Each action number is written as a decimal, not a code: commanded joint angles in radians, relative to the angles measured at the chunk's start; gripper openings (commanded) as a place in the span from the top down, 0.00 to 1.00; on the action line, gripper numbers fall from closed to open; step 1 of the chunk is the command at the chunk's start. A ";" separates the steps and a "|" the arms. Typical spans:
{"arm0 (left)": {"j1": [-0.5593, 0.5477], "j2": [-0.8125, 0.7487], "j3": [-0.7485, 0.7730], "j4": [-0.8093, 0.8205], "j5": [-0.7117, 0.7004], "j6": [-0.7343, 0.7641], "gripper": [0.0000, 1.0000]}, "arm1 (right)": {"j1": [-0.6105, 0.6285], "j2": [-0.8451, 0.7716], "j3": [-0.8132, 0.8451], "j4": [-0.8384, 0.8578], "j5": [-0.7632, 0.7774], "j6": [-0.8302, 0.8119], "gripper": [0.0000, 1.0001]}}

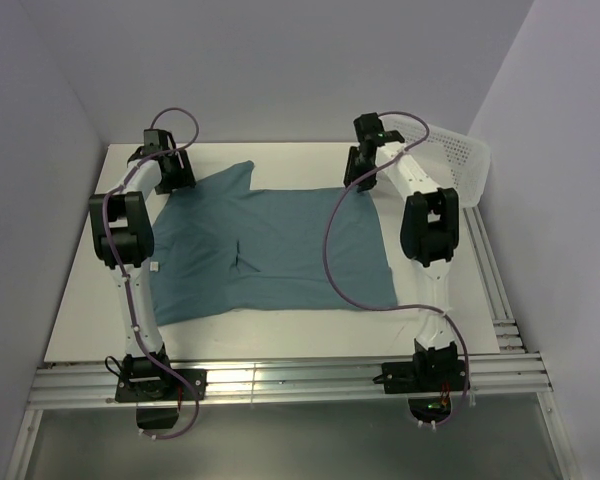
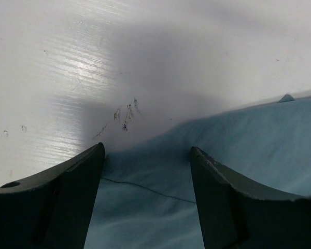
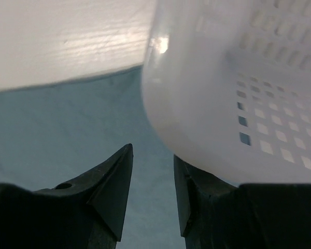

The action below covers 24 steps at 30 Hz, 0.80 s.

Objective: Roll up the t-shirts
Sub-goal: Fold the tshirt

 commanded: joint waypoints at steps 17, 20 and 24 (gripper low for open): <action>-0.003 -0.204 0.002 -0.189 -0.189 -0.318 0.07 | -0.078 -0.392 -0.322 0.397 -0.352 -0.730 0.00; -0.015 -0.239 -0.027 -0.221 -0.178 -0.350 0.07 | -0.078 -0.329 -0.278 0.329 -0.317 -0.831 0.05; -0.038 -0.279 -0.065 -0.240 -0.150 -0.359 0.07 | -0.084 -0.293 -0.331 0.372 -0.310 -0.939 0.09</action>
